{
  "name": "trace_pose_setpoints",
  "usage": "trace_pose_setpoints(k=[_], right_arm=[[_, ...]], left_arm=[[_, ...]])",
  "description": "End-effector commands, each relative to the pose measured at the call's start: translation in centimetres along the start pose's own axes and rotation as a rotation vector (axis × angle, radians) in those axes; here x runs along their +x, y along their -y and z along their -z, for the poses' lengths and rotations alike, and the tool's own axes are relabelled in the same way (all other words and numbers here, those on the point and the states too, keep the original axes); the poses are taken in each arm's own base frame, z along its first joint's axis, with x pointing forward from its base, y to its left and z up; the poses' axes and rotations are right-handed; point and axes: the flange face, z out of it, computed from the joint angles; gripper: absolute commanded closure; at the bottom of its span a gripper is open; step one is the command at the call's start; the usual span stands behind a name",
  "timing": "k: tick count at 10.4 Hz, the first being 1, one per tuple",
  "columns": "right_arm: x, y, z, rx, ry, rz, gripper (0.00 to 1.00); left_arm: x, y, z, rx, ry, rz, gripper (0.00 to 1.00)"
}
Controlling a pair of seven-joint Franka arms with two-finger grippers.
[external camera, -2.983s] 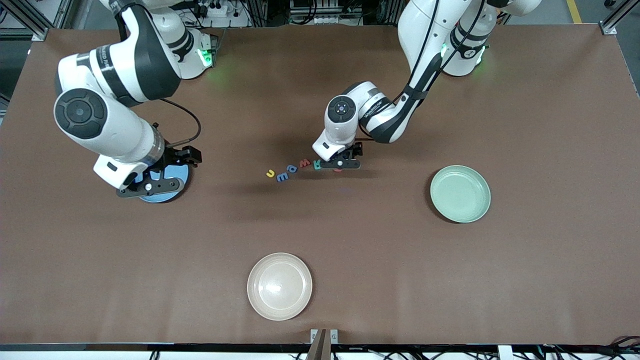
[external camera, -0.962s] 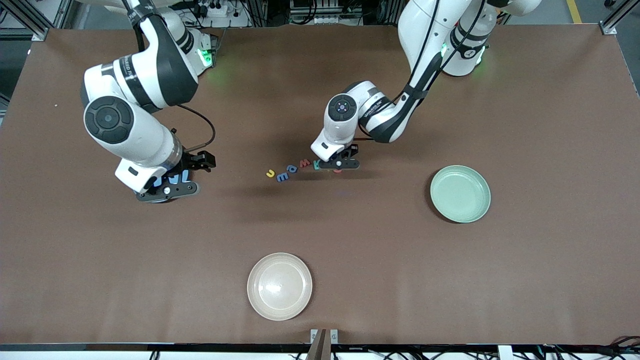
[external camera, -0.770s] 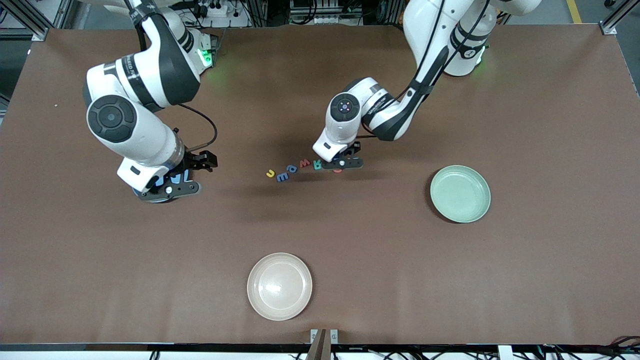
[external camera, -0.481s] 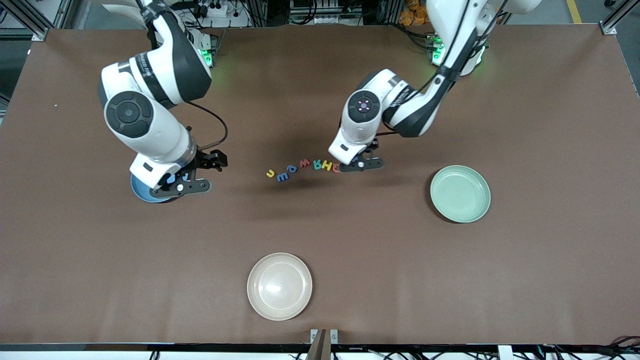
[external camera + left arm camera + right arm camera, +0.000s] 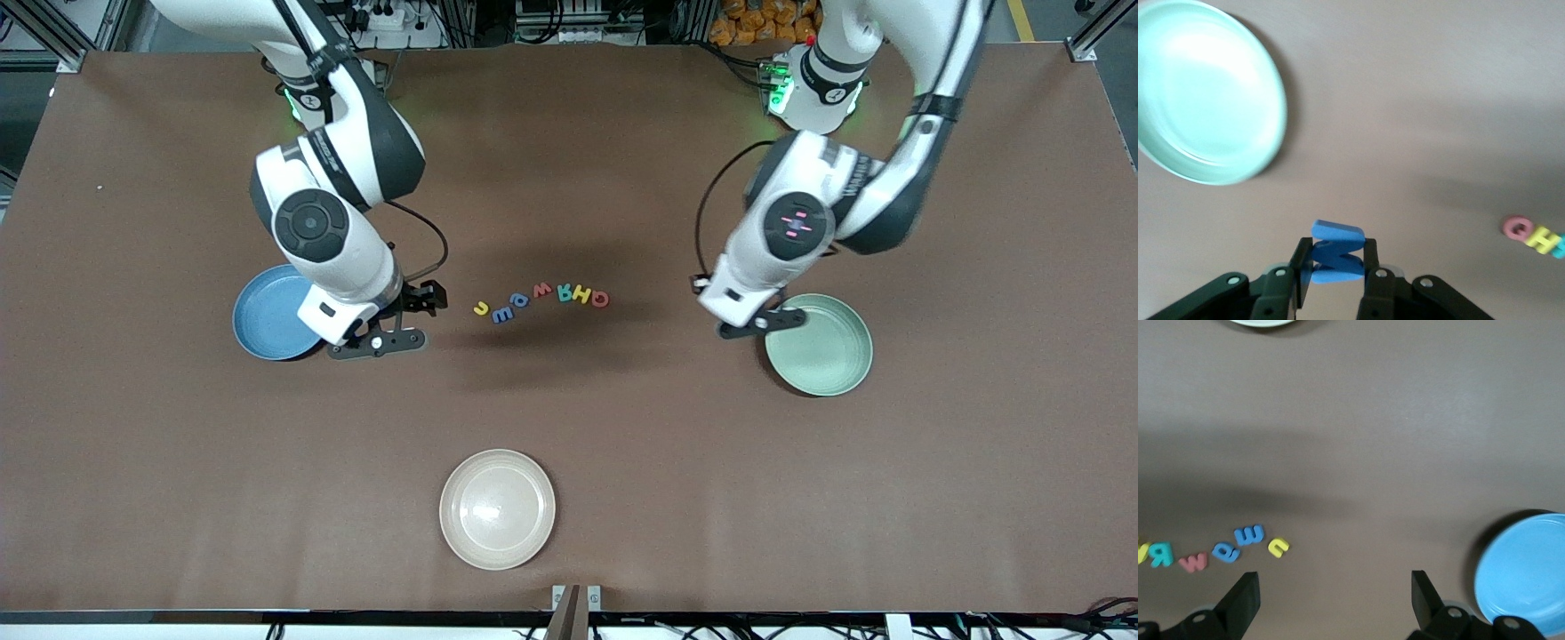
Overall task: Sort upper and lower case letters into plates
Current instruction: 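Carry the W to the green plate while the right gripper reaches letters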
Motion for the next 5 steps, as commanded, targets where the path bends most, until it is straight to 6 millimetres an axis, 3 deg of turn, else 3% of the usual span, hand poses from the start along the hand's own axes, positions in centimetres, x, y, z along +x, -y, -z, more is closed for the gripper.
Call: trace_pose_setpoints(k=[1, 2, 3, 5], right_arm=[[-1.0, 2.5, -3.1, 0.000, 0.017, -0.042, 0.00], [-1.1, 3.1, -4.3, -0.005, 0.030, -0.035, 0.00], [-1.3, 4.3, -5.7, -0.007, 0.035, -0.042, 0.00], [-2.1, 6.8, -9.0, -0.003, 0.027, -0.081, 0.00]], left_arm=[[2.4, 5.5, -0.5, -0.021, 0.038, 0.043, 1.00], [5.1, 10.8, -1.1, -0.035, 0.052, 0.085, 1.00], [6.8, 13.7, -2.1, -0.051, 0.058, 0.057, 1.00], [8.7, 15.3, -3.4, -0.080, 0.009, 0.069, 1.00]])
